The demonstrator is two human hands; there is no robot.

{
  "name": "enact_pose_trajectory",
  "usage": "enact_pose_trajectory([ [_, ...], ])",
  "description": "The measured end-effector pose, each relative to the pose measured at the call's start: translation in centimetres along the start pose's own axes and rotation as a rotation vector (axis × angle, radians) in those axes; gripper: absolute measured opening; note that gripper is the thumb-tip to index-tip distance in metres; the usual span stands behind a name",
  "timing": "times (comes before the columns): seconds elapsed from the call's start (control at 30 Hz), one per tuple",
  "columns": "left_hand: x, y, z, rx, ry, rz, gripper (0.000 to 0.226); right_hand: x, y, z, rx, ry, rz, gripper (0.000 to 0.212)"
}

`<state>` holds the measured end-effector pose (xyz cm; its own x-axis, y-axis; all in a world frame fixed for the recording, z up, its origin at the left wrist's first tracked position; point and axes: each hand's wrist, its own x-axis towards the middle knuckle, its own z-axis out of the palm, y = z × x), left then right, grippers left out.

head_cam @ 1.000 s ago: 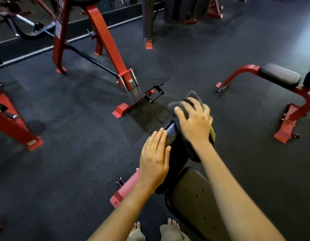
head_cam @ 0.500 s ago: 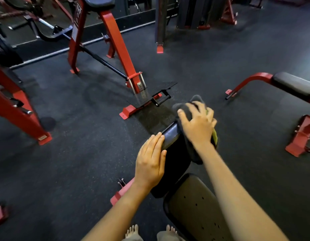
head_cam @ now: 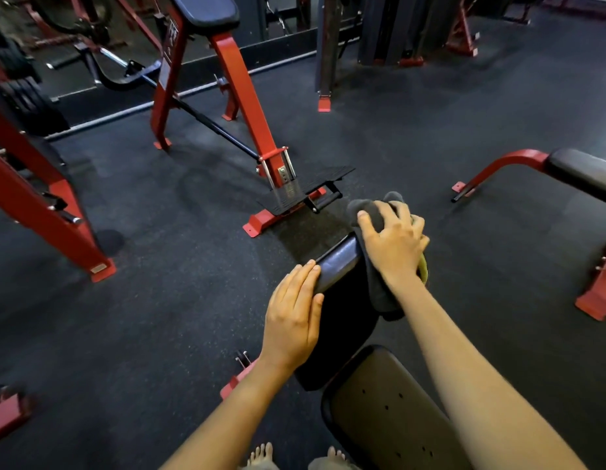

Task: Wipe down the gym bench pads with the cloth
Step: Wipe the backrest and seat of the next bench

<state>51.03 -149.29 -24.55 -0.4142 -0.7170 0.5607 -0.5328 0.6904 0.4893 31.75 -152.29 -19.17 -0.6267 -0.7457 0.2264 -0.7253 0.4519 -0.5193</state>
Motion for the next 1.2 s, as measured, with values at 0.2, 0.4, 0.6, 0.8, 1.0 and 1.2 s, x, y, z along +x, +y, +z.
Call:
enact_pose_trajectory([
  [0.2,0.0,0.2,-0.1,0.005,-0.003,0.0,0.045,-7.0,-2.7,1.2,-0.058,0.147,-0.284,0.048],
  [0.4,-0.3,0.4,0.0,0.033,-0.042,-0.065,0.047,-2.8,-0.1,0.5,-0.012,0.134,-0.294,0.054],
  [0.6,-1.3,1.6,0.2,0.049,-0.042,-0.175,0.047,-2.2,0.1,0.8,0.0,0.098,-0.194,0.062],
  [0.8,-3.4,3.1,-0.6,-0.106,-0.012,-0.267,0.051,-7.5,-1.1,2.8,0.078,0.28,-0.298,0.046],
  [1.0,-5.3,4.2,-1.2,-0.27,-0.011,-0.373,0.053,-10.5,0.0,3.4,0.214,0.196,-0.4,0.054],
  [1.2,-6.4,5.0,-1.7,-0.314,0.004,-0.408,0.051,-14.0,1.7,3.8,0.195,0.088,-0.555,0.06],
])
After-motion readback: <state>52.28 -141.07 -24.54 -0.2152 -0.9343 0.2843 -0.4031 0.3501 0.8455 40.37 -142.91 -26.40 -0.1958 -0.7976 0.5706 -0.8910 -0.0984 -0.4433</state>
